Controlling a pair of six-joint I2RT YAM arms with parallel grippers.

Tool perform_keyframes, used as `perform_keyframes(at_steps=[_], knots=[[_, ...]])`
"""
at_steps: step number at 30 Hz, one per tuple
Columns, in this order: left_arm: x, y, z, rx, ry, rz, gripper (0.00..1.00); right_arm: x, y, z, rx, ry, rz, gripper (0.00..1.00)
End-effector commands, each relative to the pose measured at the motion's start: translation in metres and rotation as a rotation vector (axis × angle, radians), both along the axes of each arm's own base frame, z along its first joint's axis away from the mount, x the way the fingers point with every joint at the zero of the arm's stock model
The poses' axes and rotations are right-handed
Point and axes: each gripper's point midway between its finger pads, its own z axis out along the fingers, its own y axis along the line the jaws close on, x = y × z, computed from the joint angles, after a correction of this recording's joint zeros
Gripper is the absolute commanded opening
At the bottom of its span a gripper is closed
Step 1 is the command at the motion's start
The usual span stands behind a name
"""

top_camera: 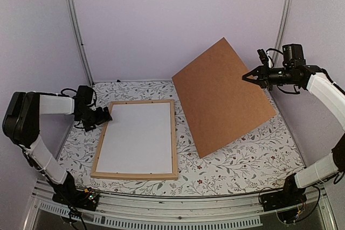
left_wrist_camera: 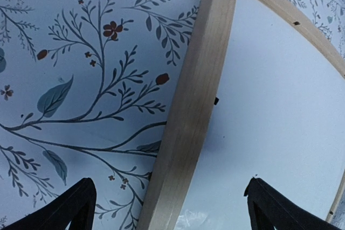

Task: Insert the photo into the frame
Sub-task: Place the backboard on the frame body.

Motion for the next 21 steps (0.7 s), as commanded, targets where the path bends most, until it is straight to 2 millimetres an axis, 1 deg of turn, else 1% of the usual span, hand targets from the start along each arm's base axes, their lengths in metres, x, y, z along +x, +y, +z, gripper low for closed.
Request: perform_keyframes(at_steps=[1,4,6,12,15,20,21], knots=[[0.002,-0.010,-0.009,-0.066,-0.010,-0.032,1.00,-0.006,0.005,0.024,0.046,-0.089,0.038,0.00],[-0.003,-0.022,-0.012,-0.123,-0.016,-0.051,0.99,-0.005,0.004,0.023,0.043,-0.083,0.031,0.00],[-0.007,-0.033,-0.011,-0.156,-0.028,-0.072,0.98,-0.003,0.003,0.023,0.042,-0.078,0.026,0.00],[-0.026,-0.066,-0.017,-0.210,-0.017,-0.128,0.97,0.001,0.002,0.022,0.048,-0.055,0.020,0.00],[-0.037,-0.088,-0.017,-0.230,-0.016,-0.159,0.97,0.000,0.003,0.020,0.055,-0.035,0.021,0.00],[-0.056,-0.130,-0.010,-0.260,-0.021,-0.219,0.97,-0.001,0.002,0.015,0.057,0.000,0.014,0.00],[-0.058,-0.136,-0.008,-0.268,-0.024,-0.219,0.97,-0.002,0.002,0.015,0.059,0.007,0.010,0.00]])
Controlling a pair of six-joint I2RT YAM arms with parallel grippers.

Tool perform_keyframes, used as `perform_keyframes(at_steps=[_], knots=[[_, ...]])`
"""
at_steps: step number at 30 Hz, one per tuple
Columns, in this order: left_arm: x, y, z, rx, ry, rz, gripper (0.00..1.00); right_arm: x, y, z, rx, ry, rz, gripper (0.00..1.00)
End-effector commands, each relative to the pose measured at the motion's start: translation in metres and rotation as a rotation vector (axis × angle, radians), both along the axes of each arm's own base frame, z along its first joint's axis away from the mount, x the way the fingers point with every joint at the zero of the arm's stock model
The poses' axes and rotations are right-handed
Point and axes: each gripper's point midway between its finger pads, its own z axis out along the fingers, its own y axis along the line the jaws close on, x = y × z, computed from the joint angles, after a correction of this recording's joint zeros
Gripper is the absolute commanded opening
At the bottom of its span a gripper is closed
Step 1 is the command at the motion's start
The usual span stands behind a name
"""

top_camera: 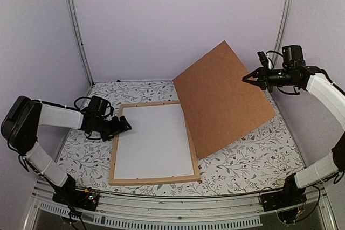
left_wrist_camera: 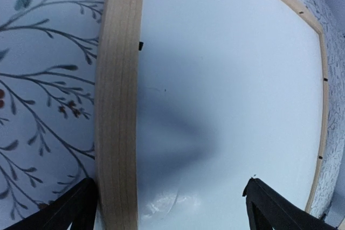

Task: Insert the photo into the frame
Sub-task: Place the backboard on the frame body.

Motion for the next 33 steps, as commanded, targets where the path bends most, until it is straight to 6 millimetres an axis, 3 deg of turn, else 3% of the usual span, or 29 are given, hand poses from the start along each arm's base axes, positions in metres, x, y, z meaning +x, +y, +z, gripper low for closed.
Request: perform_keyframes(at_steps=[1,4,7,11,18,25,33], knots=[[-0.023,-0.045,0.007,-0.085,0.021,-0.050,0.97,-0.002,0.003,0.021,0.046,-0.032,0.020,0.00],[-0.028,-0.068,0.015,-0.120,0.009,-0.077,0.98,-0.003,0.002,0.019,0.049,-0.013,0.005,0.00],[-0.028,-0.078,0.023,-0.129,-0.012,-0.085,0.98,-0.008,0.003,0.015,0.073,0.017,-0.005,0.00],[-0.016,-0.066,0.039,-0.068,-0.079,-0.038,0.99,-0.026,0.008,0.002,0.176,0.102,0.002,0.00],[0.012,-0.039,0.078,0.051,-0.209,0.026,1.00,-0.056,0.032,0.001,0.273,0.189,0.009,0.00],[0.031,-0.019,0.104,0.068,-0.272,0.055,1.00,-0.075,0.072,-0.020,0.331,0.278,0.037,0.00],[0.040,-0.009,0.111,0.086,-0.291,0.064,1.00,-0.084,0.125,-0.037,0.387,0.339,0.075,0.00]])
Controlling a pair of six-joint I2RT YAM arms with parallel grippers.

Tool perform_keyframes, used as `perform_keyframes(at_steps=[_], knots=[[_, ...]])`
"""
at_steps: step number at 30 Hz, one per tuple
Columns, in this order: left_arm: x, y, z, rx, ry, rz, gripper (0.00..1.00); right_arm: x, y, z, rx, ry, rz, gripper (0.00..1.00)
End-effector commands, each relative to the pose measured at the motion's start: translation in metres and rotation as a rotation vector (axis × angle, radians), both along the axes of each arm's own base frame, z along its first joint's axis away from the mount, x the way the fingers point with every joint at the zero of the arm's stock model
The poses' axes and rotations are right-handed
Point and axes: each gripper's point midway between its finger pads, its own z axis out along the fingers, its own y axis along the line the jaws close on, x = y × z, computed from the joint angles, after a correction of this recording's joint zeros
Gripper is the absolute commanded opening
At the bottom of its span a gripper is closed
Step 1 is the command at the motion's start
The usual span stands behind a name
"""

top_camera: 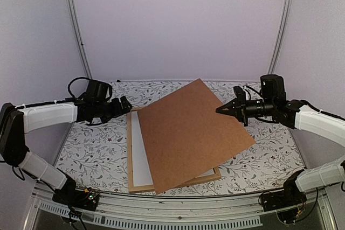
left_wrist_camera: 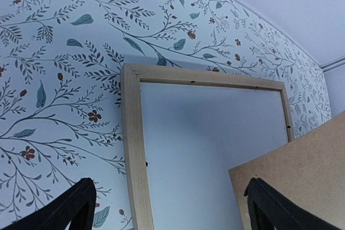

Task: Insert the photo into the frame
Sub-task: Place the backboard on the frame body.

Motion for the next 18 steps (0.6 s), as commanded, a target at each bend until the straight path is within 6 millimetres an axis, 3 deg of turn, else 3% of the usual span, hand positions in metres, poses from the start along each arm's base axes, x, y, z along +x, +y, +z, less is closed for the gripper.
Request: perform_keyframes(at_steps=[1,7,18], knots=[[0.007,0.008,0.014,0.021,-0.034,0.003,1.00,0.009,0.027,0.023,0.114,-0.047,-0.029,0.00],[0.009,0.010,0.014,0.022,-0.038,-0.003,1.00,0.018,0.042,-0.001,0.097,0.006,-0.069,0.00],[0.016,0.009,0.002,0.025,-0.013,-0.016,1.00,0.039,0.053,-0.021,0.100,0.023,-0.115,0.00]])
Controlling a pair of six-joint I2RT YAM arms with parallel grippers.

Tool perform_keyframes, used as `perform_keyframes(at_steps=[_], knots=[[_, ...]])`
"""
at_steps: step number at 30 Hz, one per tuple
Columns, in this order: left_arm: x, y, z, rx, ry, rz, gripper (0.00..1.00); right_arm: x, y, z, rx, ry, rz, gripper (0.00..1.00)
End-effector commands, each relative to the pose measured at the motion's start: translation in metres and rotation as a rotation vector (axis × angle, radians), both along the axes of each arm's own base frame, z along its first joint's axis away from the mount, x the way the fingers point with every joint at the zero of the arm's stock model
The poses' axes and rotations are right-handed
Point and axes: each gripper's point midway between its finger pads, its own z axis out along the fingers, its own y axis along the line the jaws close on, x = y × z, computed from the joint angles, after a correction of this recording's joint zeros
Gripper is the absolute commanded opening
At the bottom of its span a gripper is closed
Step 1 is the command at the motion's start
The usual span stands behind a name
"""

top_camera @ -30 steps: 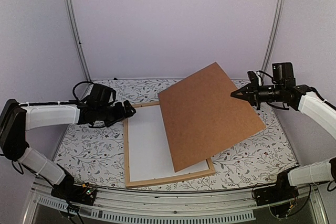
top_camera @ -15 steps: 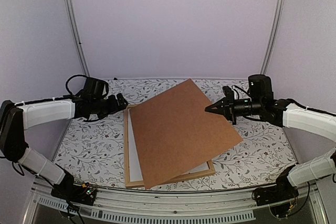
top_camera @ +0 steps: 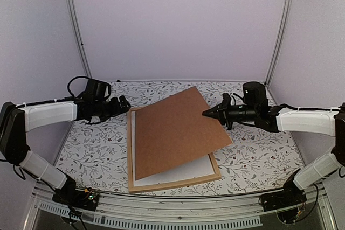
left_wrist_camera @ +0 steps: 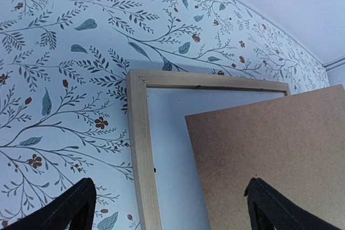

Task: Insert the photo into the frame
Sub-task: Place the backboard on the frame body.

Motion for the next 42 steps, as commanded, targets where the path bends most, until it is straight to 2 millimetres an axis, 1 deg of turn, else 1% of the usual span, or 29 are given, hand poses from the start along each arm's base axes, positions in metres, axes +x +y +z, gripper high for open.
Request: perform_keyframes(at_steps=[1,8,13,20,32,42], knots=[[0.010,0.000,0.001,0.007,-0.006,-0.009,1.00,0.014,0.011,0.017,0.071,-0.071,-0.015,0.00],[0.013,-0.004,-0.003,-0.003,0.009,-0.034,1.00,0.028,0.021,0.005,0.059,-0.088,-0.008,0.00],[0.016,-0.004,-0.004,-0.001,0.012,-0.036,1.00,0.033,0.027,0.004,0.051,-0.108,0.003,0.00],[0.016,-0.006,-0.012,-0.002,0.029,-0.047,1.00,0.036,0.031,-0.005,0.033,-0.117,0.009,0.00],[0.017,-0.006,-0.017,0.007,0.037,-0.051,1.00,0.039,0.040,-0.016,0.023,-0.141,0.012,0.00],[0.014,-0.007,-0.026,0.004,0.056,-0.056,1.00,0.038,0.045,-0.035,-0.005,-0.154,0.020,0.00]])
